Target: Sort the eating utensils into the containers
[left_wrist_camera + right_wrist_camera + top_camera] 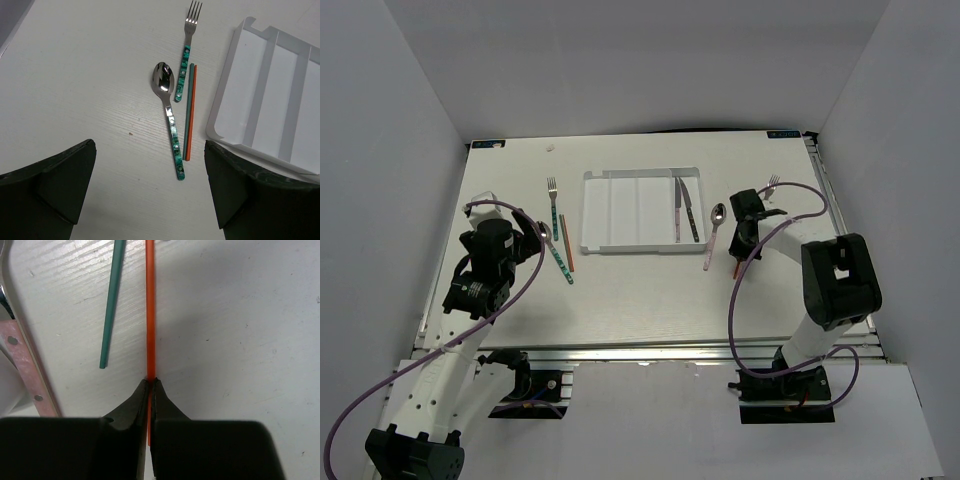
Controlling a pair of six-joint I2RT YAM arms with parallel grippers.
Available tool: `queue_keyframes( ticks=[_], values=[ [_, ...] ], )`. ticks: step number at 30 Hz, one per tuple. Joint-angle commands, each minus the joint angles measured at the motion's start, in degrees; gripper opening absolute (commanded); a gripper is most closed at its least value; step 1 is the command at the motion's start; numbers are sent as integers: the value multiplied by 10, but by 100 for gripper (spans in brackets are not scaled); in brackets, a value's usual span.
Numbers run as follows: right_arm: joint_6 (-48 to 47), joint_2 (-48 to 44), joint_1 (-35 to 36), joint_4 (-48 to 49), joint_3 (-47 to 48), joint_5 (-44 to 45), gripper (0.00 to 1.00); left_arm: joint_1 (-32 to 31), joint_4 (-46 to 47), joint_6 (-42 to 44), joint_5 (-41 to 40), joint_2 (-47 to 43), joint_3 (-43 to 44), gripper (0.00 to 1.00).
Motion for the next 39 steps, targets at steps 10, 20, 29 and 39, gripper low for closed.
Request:
queue_keyframes(
  ticks=[10, 20, 29, 39],
  values=[
    [-29, -124, 2, -22, -27, -30, 0, -3, -1, 1, 4, -1, -2, 98],
    [-54, -80, 54, -12, 117, -120, 0, -4, -4, 0, -5, -1, -1, 98],
    [-39, 19, 154, -39, 286, -109, 0, -3, -6, -2, -13, -3, -1, 98],
    [-25, 123, 203, -67, 452, -127, 0, -3, -7, -2, -13, -3, -1, 98]
  ],
)
